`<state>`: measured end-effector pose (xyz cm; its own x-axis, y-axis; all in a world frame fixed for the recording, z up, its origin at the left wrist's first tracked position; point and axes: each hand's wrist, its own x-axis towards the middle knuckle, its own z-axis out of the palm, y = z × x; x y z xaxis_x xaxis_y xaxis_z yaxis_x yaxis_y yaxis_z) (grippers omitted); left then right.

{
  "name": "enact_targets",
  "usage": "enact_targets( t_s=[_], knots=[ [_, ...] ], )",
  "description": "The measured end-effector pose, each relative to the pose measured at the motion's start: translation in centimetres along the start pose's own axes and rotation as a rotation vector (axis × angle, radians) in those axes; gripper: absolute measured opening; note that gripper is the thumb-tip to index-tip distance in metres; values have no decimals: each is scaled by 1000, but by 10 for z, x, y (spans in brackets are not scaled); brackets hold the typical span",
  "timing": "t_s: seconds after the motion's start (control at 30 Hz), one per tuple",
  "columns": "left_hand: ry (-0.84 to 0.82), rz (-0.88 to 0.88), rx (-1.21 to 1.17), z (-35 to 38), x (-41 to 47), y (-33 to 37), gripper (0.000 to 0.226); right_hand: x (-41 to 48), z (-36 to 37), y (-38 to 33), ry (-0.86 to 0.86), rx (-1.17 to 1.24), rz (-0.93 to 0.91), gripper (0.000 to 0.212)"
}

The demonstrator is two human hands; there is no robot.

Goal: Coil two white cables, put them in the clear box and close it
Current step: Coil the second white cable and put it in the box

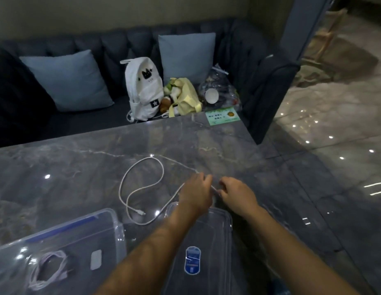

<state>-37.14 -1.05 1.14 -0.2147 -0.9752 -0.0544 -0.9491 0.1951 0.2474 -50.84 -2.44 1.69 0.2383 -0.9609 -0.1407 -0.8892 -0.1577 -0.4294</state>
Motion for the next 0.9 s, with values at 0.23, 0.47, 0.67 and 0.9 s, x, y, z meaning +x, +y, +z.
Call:
enact_targets(
  t_s=[0.23,0.47,0.67,0.9],
  knots=[
    [-55,186,87,16,-6,16,11,-15,11,26,-126,-71,41,21],
    [167,307,174,9,-5,12,13,-9,5,21,-65,76,-45,16],
    [265,190,122,-23,-5,6,17,0,-18,2,35,166,-224,10],
    [370,-35,-324,-88,-8,-14,20,11,-64,-50,285,248,-440,4]
  ],
)
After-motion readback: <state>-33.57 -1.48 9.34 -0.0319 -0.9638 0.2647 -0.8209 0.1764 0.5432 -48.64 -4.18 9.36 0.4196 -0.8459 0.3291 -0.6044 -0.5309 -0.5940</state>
